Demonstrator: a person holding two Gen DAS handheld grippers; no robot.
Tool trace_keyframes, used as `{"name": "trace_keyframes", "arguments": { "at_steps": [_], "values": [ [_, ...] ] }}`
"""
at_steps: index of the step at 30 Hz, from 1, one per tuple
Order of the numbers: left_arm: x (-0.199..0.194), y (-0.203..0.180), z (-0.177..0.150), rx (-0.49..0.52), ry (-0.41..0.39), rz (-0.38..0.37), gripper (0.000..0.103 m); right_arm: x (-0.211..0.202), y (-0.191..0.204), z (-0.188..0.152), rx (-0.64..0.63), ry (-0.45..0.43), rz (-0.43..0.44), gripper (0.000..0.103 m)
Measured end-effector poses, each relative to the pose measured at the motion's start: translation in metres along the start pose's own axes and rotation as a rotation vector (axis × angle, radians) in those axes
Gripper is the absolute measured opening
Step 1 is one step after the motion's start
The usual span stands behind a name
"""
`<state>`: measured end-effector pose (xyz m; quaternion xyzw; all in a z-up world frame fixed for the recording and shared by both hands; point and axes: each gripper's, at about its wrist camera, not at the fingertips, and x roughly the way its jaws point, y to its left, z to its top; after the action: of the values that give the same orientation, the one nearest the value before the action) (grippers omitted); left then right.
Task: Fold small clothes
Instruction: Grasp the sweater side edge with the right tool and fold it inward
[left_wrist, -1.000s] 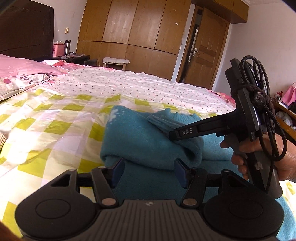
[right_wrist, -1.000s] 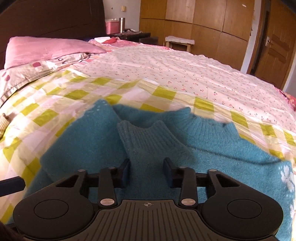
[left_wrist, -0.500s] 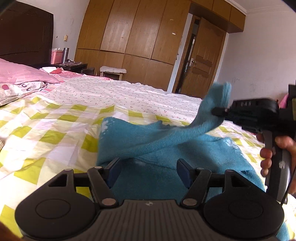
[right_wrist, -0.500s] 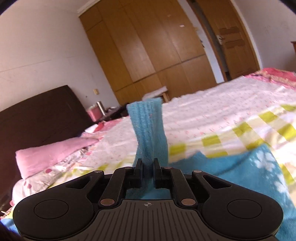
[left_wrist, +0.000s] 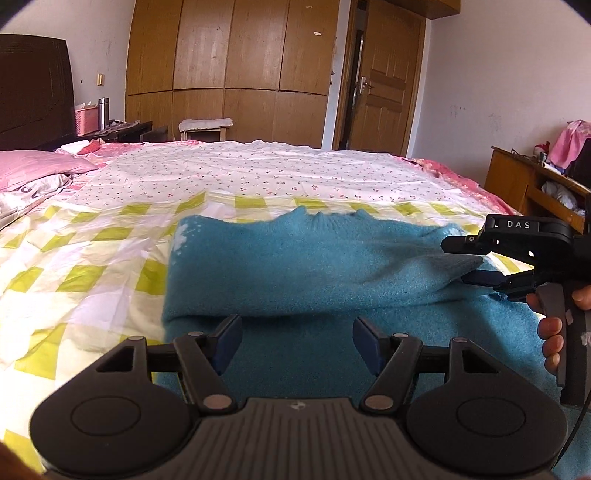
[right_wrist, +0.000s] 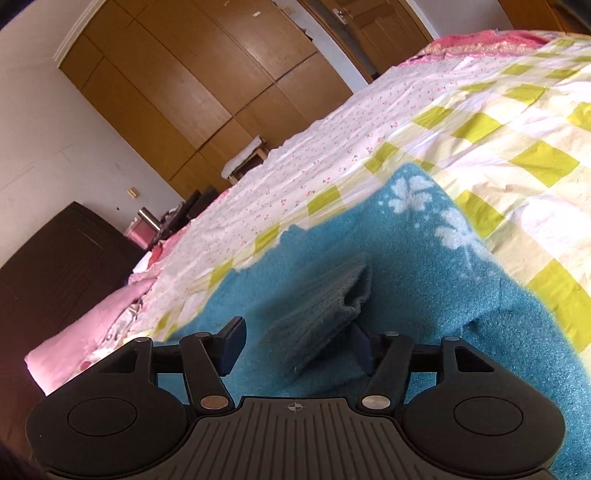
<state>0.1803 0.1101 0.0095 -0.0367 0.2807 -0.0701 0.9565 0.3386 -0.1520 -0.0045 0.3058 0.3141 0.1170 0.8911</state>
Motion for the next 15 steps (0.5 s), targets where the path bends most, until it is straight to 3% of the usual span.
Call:
{"name": "trace_keyframes", "arguments": {
  "at_steps": [2,3,4,7,13,15],
  "values": [
    [0.003,-0.003,0.002,0.015,0.006,0.001,0.071,0.006,-0.001,0.003,0.007,0.020,-0.020,0.051],
    [0.003,-0.004,0.002,0.021,0.007,-0.001,0.071,0.011,0.000,0.005,0.010,0.032,-0.033,0.029],
    [0.004,-0.005,0.003,0.026,0.007,-0.001,0.071,0.016,0.000,0.008,0.020,0.053,-0.045,0.018],
    [0.007,-0.007,0.009,0.039,0.000,-0.001,0.071,0.021,0.006,0.019,0.018,0.055,-0.023,0.013],
    [0.004,-0.009,0.027,0.024,-0.086,-0.017,0.072,-0.012,0.037,0.040,-0.082,-0.099,0.155,0.013],
    [0.011,-0.009,0.028,0.016,-0.085,-0.012,0.074,-0.007,0.032,0.036,-0.094,-0.083,0.106,0.013]
  ]
}}
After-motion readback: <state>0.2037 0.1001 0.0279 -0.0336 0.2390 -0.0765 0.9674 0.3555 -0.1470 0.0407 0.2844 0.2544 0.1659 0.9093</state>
